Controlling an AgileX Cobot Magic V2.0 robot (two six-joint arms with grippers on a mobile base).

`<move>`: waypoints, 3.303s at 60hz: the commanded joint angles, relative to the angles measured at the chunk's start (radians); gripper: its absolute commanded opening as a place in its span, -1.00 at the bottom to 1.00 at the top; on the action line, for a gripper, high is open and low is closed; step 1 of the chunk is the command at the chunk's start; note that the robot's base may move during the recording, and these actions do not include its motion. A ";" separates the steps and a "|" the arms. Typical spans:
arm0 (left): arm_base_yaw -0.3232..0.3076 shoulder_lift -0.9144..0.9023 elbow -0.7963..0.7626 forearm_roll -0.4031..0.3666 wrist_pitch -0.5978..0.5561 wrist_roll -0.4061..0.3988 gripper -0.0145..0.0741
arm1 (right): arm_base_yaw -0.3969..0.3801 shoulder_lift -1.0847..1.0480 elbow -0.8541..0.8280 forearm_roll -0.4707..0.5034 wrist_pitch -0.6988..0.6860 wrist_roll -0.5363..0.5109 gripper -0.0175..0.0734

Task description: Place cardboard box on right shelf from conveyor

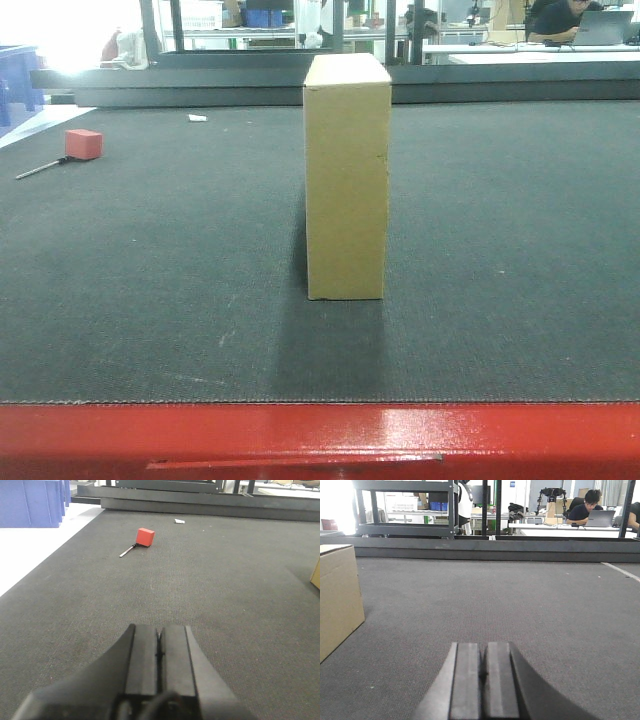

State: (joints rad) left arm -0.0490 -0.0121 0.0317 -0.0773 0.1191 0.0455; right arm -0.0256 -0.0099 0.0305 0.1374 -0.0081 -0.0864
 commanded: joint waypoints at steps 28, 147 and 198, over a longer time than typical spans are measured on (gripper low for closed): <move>0.001 -0.015 0.008 -0.006 -0.086 0.000 -0.93 | -0.001 -0.019 -0.005 -0.010 -0.086 -0.002 -0.49; 0.001 -0.015 0.008 -0.006 -0.086 0.000 -0.94 | 0.669 1.702 -1.950 -0.391 1.062 0.656 0.78; 0.001 -0.015 0.008 -0.006 -0.086 0.000 -0.94 | 0.722 1.862 -2.001 -0.540 1.115 0.853 0.78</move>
State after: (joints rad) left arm -0.0490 -0.0121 0.0317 -0.0773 0.1191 0.0455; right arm 0.7031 1.8966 -1.9339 -0.3546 1.1459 0.7630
